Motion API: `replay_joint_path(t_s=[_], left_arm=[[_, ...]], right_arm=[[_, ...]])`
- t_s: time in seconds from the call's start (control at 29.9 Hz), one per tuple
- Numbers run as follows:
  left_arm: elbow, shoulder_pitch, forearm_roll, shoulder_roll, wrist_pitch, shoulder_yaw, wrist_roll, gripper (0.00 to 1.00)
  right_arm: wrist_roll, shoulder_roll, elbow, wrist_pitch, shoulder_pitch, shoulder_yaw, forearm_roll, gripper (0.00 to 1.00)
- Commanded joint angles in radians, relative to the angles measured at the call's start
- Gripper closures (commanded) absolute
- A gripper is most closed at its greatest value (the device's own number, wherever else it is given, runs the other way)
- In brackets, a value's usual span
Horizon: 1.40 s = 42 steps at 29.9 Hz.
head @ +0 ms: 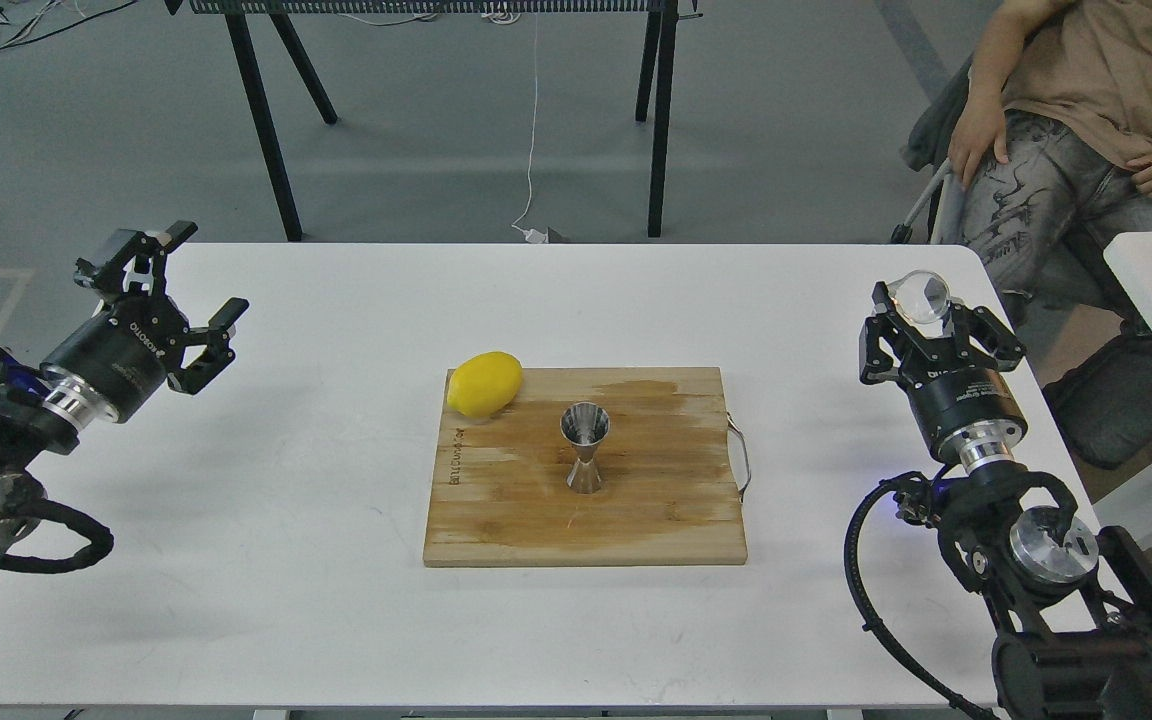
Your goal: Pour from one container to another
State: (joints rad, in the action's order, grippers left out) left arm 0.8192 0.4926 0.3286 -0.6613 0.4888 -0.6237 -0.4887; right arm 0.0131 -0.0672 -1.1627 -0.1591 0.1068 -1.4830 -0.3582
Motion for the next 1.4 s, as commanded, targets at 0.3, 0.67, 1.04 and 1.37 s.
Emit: replay_joint_path(t_s=[0.3,0.67,1.04,1.37], left_arm=[[0.0,0.0,0.0,0.0,0.0,0.001,0.0,0.02],[0.0,-0.006,0.0,-0.001,0.0,-0.001,0.0,0.02],[0.0,-0.008,0.001,-0.001,0.0,-0.001,0.0,0.02],[0.0,-0.008,0.001,-0.001,0.0,-0.001,0.0,0.02]], right_arm=[[-0.068,0.003,0.047,0.157,-0.058,-0.02,-0.09,0.61],[-0.093,0.003,0.1,0.268,-0.006,-0.026,-0.088,0.6],[-0.091,0.001,0.146,0.311,0.037,-0.01,-0.087,0.55],[-0.09,-0.002,0.144,0.326,0.037,-0.007,-0.085,0.49]])
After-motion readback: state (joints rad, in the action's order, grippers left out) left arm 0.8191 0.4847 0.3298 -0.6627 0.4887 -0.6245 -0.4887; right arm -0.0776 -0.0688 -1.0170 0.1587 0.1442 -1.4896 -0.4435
